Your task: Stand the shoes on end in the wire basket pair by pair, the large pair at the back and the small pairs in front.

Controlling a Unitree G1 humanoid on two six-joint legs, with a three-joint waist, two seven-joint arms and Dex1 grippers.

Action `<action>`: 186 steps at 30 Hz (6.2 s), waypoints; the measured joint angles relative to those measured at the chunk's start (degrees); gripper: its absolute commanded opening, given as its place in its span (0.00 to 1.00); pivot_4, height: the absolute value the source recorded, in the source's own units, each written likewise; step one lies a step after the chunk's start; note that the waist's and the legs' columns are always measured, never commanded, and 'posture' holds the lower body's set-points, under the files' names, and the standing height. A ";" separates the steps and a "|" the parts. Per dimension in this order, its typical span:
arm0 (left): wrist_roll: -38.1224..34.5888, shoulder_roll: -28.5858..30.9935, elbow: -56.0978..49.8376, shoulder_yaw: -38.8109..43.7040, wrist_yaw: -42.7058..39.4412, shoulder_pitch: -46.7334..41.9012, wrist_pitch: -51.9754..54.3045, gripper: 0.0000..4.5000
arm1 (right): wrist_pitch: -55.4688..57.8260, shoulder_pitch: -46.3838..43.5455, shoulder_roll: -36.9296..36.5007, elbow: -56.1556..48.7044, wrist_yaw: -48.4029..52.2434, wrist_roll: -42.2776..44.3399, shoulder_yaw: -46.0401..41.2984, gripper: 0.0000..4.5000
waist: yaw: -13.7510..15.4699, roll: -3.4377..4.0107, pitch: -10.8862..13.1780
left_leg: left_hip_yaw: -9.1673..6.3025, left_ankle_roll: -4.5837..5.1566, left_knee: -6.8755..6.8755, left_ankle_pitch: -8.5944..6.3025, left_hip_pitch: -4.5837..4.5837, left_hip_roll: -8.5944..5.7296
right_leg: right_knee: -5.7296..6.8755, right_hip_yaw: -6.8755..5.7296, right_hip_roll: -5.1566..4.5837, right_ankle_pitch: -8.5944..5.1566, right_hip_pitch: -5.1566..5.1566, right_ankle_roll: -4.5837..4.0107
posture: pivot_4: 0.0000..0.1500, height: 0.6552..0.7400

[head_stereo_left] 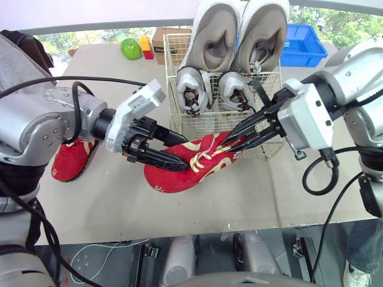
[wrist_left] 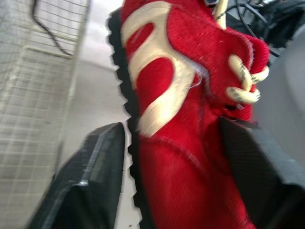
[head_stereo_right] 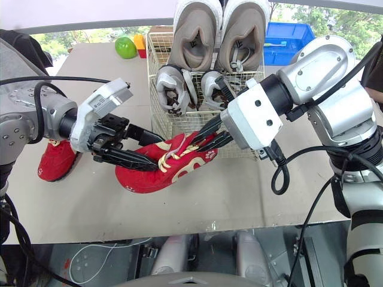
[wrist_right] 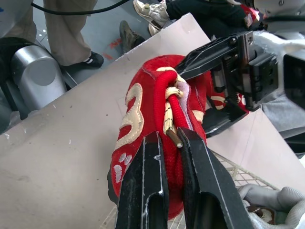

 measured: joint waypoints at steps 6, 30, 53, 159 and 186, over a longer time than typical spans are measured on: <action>0.65 -2.97 1.55 0.78 1.38 -0.35 3.24 0.12 | 2.95 0.09 -0.10 0.16 -0.66 0.07 -0.13 0.00 | -0.09 -0.01 0.00 | -0.01 0.00 0.17 0.00 -0.02 0.02 | 0.17 0.02 0.00 0.00 -0.03 -0.01 | 1.00 1.00; -5.62 -33.16 -16.30 29.76 51.79 19.30 -12.17 0.11 | 60.56 10.93 23.96 -6.82 -66.72 28.20 -24.29 0.88 | 0.21 -0.25 -0.03 | -0.17 0.02 0.39 -0.01 -0.02 -0.02 | 0.18 0.14 -0.18 0.04 0.14 -0.01 | 1.00 1.00; -15.28 -29.32 -18.72 27.77 55.10 23.86 -15.40 0.11 | 61.92 13.97 16.04 -3.39 -66.66 46.05 -28.49 0.35 | -0.25 -0.24 -0.02 | -0.16 0.03 0.36 -0.02 0.02 0.01 | 0.14 0.10 -0.03 0.02 0.17 -0.02 | 1.00 1.00; 35.69 7.18 71.14 18.95 10.36 15.48 -41.65 0.89 | 30.15 42.79 -6.92 -27.05 -38.53 28.13 -21.95 0.97 | 1.52 -0.66 -0.32 | 0.27 0.05 -0.39 -0.06 -0.17 0.04 | -0.77 -0.48 -0.45 -0.03 -0.04 -0.21 | 1.00 1.00; 17.25 -16.92 16.60 49.69 14.33 25.28 -13.93 0.00 | 27.25 53.25 -9.39 -28.77 -42.50 28.32 -27.13 1.00 | 0.74 -0.98 -0.46 | -0.35 0.05 -0.13 -0.04 -0.06 0.26 | -0.58 -0.65 -1.27 -0.02 0.34 -0.17 | 1.00 1.00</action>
